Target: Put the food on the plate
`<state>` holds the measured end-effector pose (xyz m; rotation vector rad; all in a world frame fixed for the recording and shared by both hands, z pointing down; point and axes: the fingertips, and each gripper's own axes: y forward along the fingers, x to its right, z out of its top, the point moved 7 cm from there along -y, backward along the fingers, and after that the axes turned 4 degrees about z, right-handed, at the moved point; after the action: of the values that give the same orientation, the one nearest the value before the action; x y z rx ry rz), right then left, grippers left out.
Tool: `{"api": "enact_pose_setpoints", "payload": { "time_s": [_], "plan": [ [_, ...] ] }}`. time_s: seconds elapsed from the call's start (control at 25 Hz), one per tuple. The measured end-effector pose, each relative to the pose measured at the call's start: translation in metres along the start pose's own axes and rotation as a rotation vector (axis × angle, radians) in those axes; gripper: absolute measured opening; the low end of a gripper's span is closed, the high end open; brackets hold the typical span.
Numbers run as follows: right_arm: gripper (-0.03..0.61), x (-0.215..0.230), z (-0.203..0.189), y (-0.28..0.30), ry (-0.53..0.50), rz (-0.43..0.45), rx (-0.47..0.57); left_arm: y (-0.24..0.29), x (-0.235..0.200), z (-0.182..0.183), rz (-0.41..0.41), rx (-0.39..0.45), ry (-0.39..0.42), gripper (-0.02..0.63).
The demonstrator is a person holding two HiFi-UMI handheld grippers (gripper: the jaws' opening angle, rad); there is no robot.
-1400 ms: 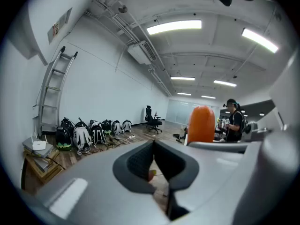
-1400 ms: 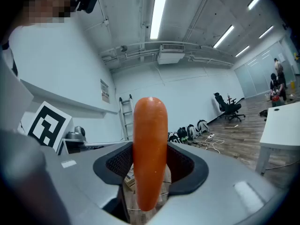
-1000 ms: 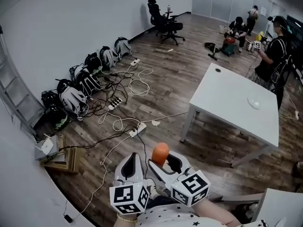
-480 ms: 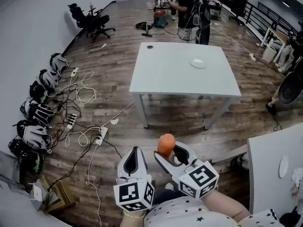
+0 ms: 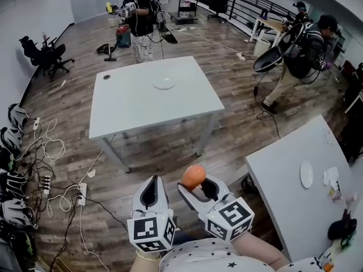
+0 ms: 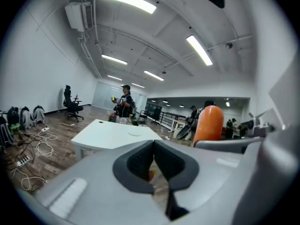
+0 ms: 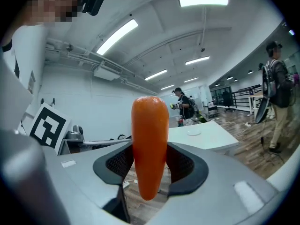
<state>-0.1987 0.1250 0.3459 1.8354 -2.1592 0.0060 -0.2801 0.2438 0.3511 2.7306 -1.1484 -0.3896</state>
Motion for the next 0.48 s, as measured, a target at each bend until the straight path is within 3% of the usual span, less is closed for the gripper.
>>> {"api": "enact_pose_setpoints", "payload": {
  "time_s": [0.48],
  "plan": [
    [0.218, 0.153, -0.011, -0.188, 0.070, -0.281, 0.074, 0.048, 0.245, -0.038, -0.308, -0.051, 0.094, 0.008]
  ]
}}
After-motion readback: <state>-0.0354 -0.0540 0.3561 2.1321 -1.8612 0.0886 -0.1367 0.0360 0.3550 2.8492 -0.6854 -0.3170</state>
